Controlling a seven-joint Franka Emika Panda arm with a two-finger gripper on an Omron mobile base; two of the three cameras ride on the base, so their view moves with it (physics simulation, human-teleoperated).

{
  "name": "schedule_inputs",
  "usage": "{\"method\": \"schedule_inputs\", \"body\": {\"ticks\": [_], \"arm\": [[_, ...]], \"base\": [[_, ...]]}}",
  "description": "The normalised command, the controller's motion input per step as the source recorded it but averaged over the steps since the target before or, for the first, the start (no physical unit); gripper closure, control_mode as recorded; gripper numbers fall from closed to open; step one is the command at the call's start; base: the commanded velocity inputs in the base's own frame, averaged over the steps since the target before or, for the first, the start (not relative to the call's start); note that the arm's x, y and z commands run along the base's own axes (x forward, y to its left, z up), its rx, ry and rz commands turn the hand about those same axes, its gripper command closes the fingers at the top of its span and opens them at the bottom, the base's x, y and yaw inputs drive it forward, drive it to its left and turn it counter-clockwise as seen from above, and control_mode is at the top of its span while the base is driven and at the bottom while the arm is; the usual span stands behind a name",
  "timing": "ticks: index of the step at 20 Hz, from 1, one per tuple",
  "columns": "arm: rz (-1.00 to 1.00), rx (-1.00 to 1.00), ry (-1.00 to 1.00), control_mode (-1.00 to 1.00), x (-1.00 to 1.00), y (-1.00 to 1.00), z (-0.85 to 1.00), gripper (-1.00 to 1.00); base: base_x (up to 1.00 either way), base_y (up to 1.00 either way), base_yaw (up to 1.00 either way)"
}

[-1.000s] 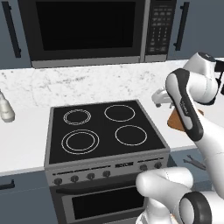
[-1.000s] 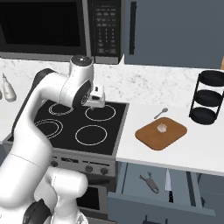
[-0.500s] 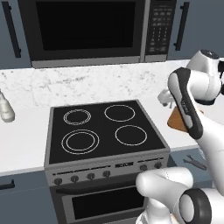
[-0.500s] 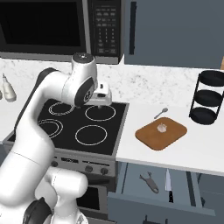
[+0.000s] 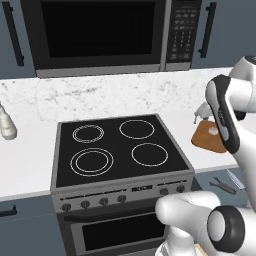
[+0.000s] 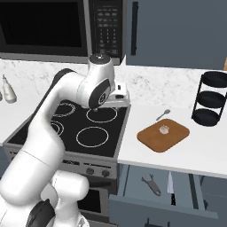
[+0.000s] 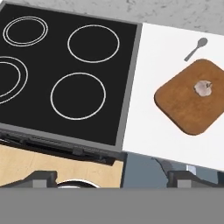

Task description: Place the appropriate cutting tool for cutting the garlic skin on the cutting board.

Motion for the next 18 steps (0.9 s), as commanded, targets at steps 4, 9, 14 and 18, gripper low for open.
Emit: {"method": "schedule_inputs", "body": {"ticks": [4,9,14,18], "arm": [[0.00,-0.02,0.00,-1.00,0.00,-0.72,0.01,-1.00],[0.00,-0.01,0.00,-1.00,0.00,-0.72,0.00,-1.00],[-0.01,-0.01,0.00,-1.00,-0.02,-0.66,0.00,-1.00],[-0.02,0.00,-0.02,-1.00,-0.01,-0.49,-0.08,-1.00]], "base": [[0.00,0.00,0.00],[0.00,0.00,0.00],[0.00,0.00,0.00],[0.00,0.00,0.00]]}}
